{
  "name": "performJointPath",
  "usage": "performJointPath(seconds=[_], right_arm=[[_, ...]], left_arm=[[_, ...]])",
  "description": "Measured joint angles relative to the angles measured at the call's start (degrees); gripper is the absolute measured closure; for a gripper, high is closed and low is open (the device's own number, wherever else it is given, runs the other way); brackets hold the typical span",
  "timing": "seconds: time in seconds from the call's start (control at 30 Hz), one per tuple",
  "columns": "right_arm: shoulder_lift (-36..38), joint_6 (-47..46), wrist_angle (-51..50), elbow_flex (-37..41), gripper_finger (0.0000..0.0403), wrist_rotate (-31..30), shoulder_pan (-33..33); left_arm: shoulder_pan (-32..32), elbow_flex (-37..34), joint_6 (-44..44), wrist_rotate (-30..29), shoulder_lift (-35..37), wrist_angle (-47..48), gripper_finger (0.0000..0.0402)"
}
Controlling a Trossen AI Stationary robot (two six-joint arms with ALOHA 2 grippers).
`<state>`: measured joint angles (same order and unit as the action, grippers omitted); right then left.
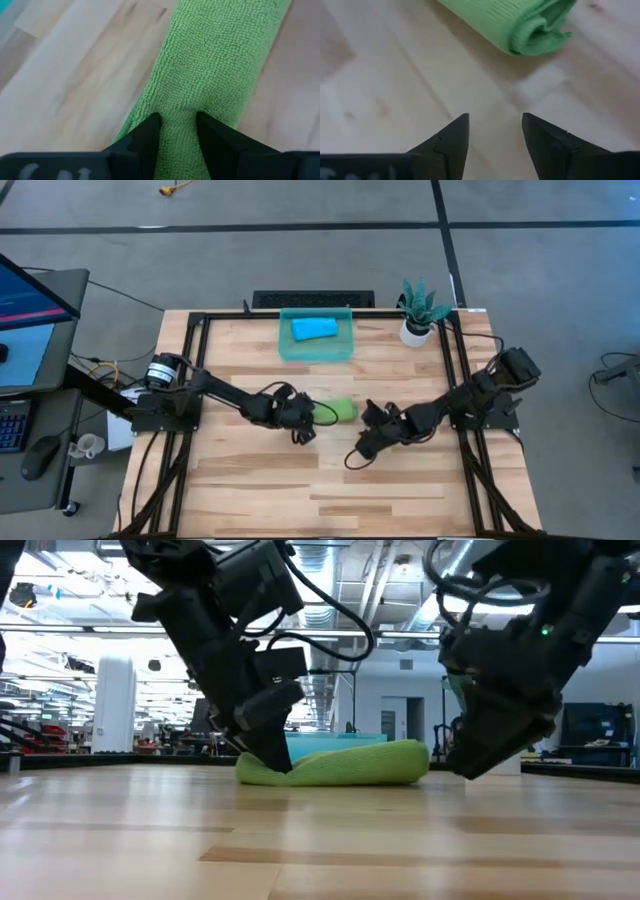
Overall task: Roll microfiber towels into tight, uniform cylinder then place into a basket
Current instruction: Put the green microfiber cloth into the bin
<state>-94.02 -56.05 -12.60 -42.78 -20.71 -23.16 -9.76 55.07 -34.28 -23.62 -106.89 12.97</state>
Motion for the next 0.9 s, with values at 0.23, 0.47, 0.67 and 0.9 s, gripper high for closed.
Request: performJointPath(seconds=[0.23, 0.47, 0.67, 0.9], right_arm=[[-0.5, 14.5, -2.9, 0.0, 0.0212, -0.3, 1.4], [-1.0, 25.8, -2.5, -0.1, 0.021, -0.3, 4.4], [-1.0, 17.8, -1.9, -0.1, 0.0188, 1.6, 5.4], [2.9, 12.3, -2.3, -0.1, 0.0191, 4.9, 5.6]], left_arm=[[2.2, 0.0, 4.2, 0.2, 0.0, 0.0, 0.0274], [2.5, 0.0, 6.6, 1.2, 0.0, 0.0, 0.0274], [2.5, 0.0, 6.7, 1.4, 0.0, 0.0, 0.0274], [2.5, -0.1, 6.7, 1.5, -0.1, -0.2, 0.0274]])
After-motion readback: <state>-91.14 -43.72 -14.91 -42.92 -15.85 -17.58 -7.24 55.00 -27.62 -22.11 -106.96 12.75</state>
